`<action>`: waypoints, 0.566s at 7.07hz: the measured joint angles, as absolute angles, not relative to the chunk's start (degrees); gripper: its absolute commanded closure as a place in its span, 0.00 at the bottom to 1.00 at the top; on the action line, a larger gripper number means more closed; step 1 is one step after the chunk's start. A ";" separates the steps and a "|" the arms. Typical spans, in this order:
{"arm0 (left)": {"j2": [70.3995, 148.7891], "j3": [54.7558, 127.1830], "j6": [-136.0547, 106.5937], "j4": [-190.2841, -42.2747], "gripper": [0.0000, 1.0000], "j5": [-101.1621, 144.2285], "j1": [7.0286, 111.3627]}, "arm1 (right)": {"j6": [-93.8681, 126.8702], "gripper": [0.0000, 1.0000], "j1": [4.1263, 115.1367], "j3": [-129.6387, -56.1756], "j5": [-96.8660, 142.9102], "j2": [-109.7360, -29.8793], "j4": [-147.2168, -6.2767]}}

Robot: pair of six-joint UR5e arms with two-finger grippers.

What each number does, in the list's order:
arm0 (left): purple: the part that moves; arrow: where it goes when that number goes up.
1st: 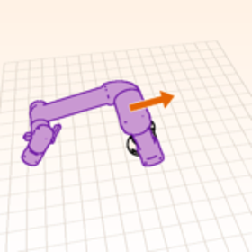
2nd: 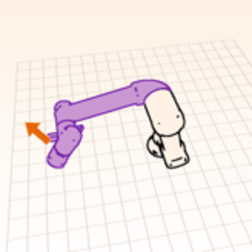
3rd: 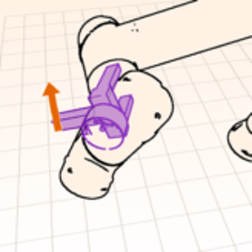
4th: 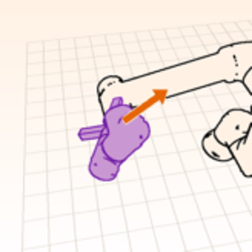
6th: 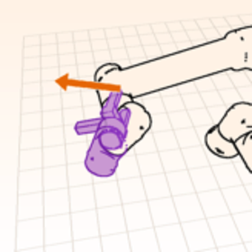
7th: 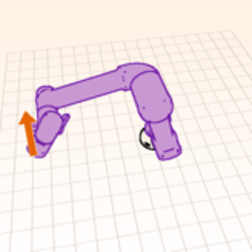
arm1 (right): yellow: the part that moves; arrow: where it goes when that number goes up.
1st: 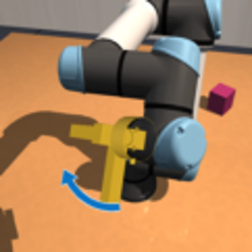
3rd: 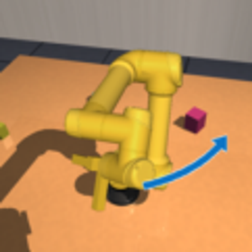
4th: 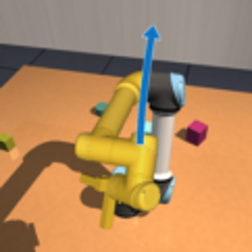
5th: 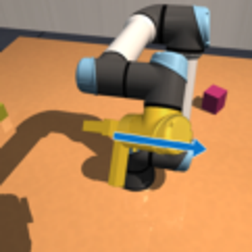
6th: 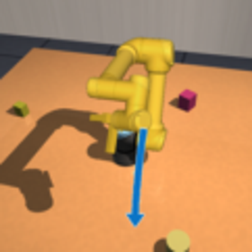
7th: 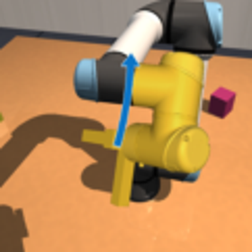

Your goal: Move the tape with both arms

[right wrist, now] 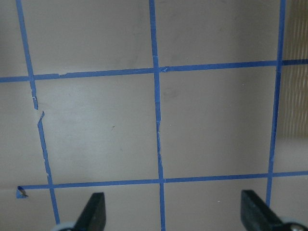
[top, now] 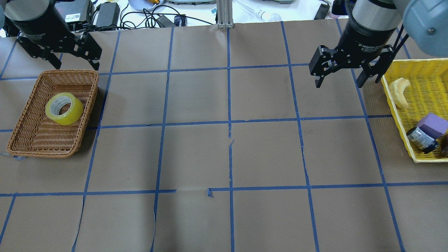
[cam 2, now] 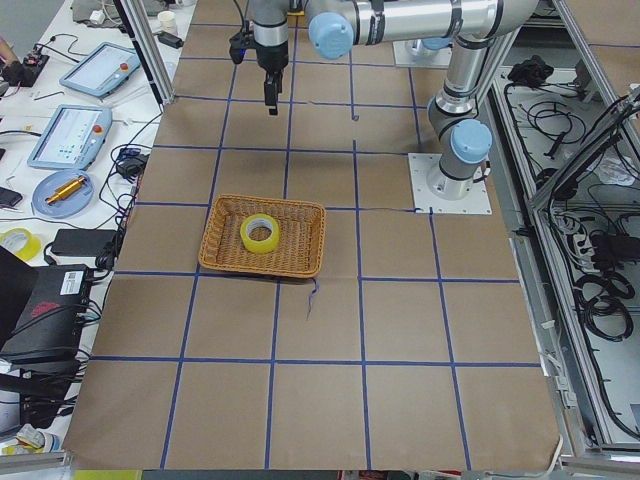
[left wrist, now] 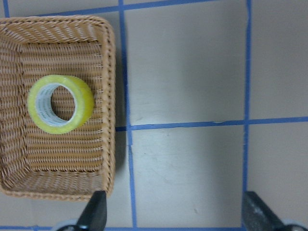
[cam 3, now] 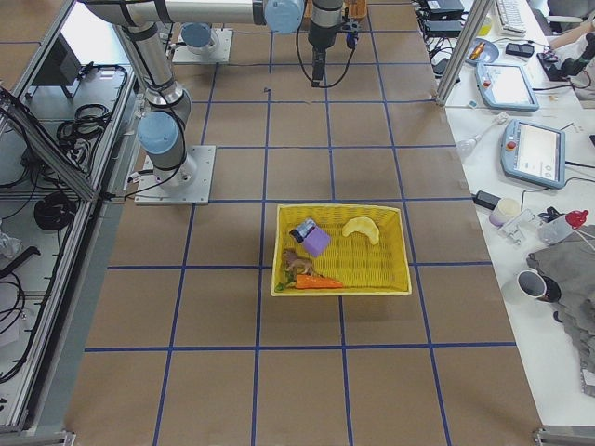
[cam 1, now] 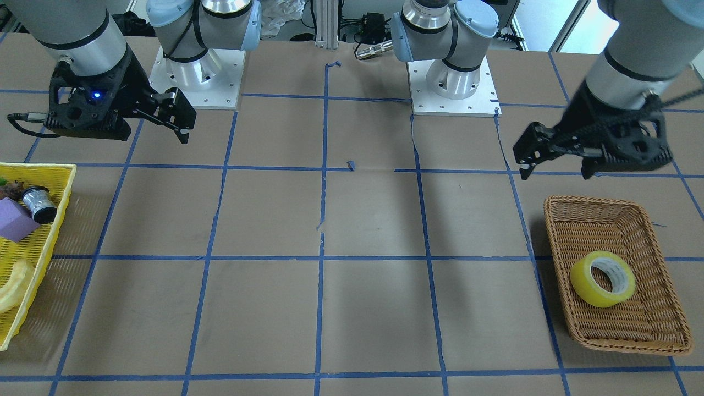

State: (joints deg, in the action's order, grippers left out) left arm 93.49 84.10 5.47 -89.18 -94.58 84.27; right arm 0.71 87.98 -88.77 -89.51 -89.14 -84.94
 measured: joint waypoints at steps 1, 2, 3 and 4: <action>91.82 84.79 0.19 -89.42 0.00 -94.34 88.32 | 0.70 0.00 87.96 -88.77 -89.56 -89.17 -84.93; 90.92 85.89 -2.81 -89.42 0.00 -93.91 91.24 | 0.70 0.00 87.94 -88.77 -89.61 -89.20 -84.91; 90.48 86.84 -3.69 -89.26 0.00 -93.68 92.63 | 0.70 0.00 87.95 -88.77 -89.64 -89.20 -84.91; 90.11 87.22 -3.33 -89.09 0.00 -93.56 93.12 | 0.70 0.00 87.97 -88.77 -89.65 -89.21 -84.92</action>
